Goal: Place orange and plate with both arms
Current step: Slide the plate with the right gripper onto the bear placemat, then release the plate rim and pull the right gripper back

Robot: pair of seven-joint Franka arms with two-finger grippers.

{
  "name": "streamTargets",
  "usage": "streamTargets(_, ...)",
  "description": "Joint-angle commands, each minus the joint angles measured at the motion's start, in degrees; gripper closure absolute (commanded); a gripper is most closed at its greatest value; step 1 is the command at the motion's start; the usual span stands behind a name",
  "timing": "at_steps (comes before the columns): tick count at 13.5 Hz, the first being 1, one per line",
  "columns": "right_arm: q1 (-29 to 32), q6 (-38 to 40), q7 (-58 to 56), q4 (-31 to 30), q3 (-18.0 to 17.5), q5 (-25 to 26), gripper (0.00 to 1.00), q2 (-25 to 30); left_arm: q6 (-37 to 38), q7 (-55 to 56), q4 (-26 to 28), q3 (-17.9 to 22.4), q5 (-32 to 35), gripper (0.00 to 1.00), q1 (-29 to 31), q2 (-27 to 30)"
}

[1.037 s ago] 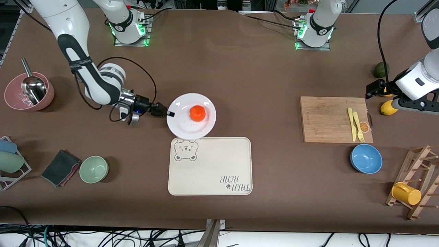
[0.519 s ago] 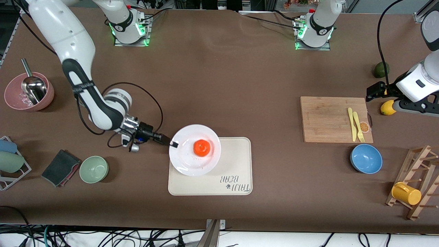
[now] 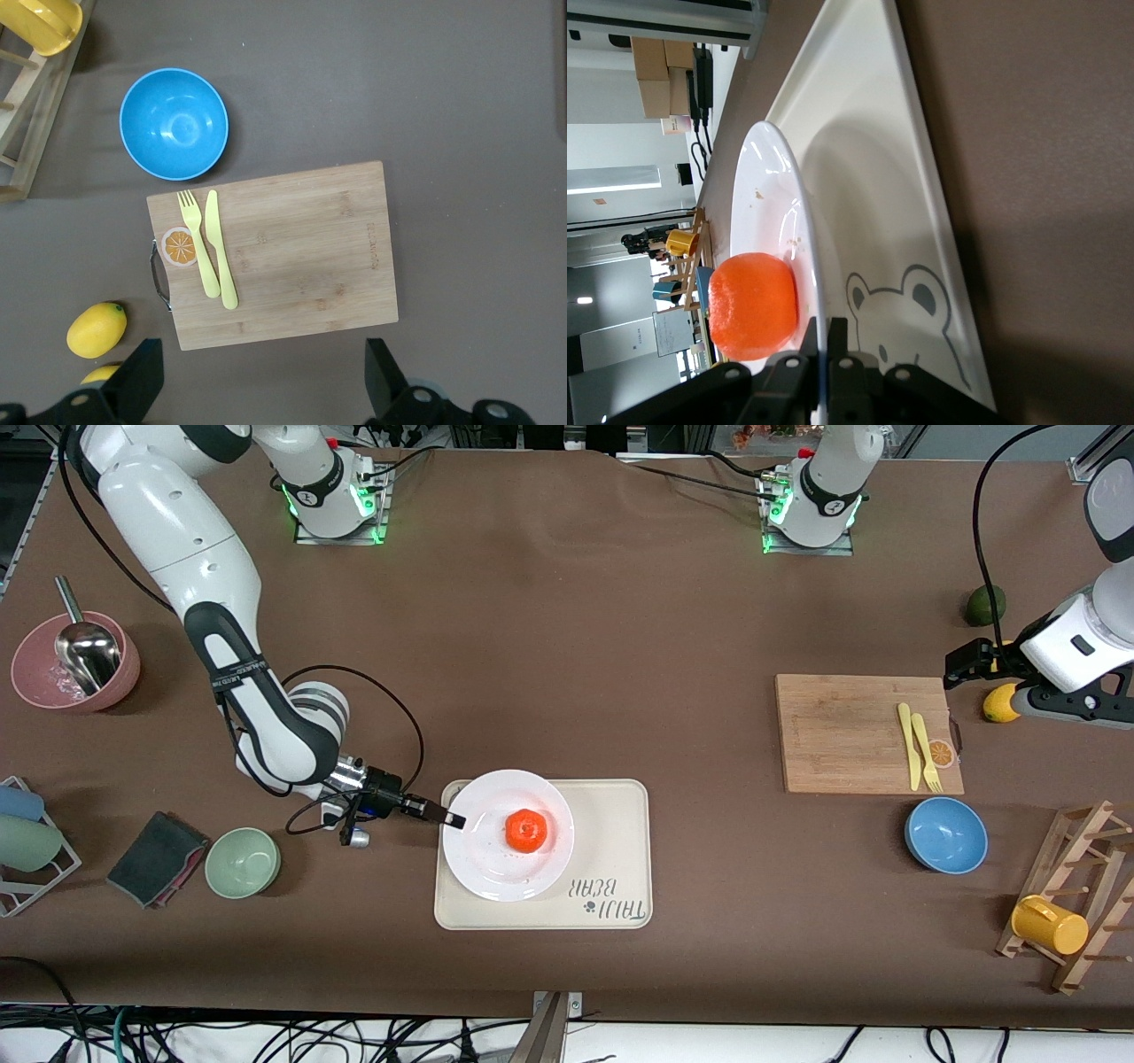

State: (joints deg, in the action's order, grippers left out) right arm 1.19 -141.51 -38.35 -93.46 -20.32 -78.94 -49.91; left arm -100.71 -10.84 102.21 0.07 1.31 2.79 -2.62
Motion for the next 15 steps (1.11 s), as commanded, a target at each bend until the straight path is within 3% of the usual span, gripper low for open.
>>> streamTargets(1,0.0,-0.9,-1.7,0.7,-0.4,0.9,1.0,-1.3,-0.4,-1.5,-0.3,-0.2,0.4,0.0,0.5,-1.0)
streamTargets(2,0.1,-0.9,-1.9,0.6,-0.4,0.9,1.0,-1.4,-0.4,-1.5,-0.1,-0.2,0.4,0.0,0.5,-1.0)
streamTargets(3,0.1,-0.8,-1.8,0.6,-0.2,0.9,0.9,-1.3,-0.4,-1.5,-0.3,-0.3,0.4,0.0,0.5,-1.0)
streamTargets(4,0.1,-0.8,-1.8,0.4,-0.1,0.8,0.67,-1.3,-0.3,-1.5,-0.2,-0.2,0.4,0.0,0.5,-1.2)
streamTargets(10,0.6,-0.3,-0.2,-1.5,0.3,0.9,0.01,3.8,0.2,-1.5,-0.3,-0.2,0.4,0.0,0.6,-1.1)
streamTargets(13,0.9,0.1,-0.5,-10.4,0.4,1.2,0.0,13.2,0.2,-1.0,-0.3,-0.3,0.4,0.0,0.5,-1.2)
streamTargets(15,1.1,3.2,-0.8,-16.5,2.4,4.6,0.0,19.3,0.2,-1.3,-0.4,-0.3,0.4,0.0,0.6,-1.2)
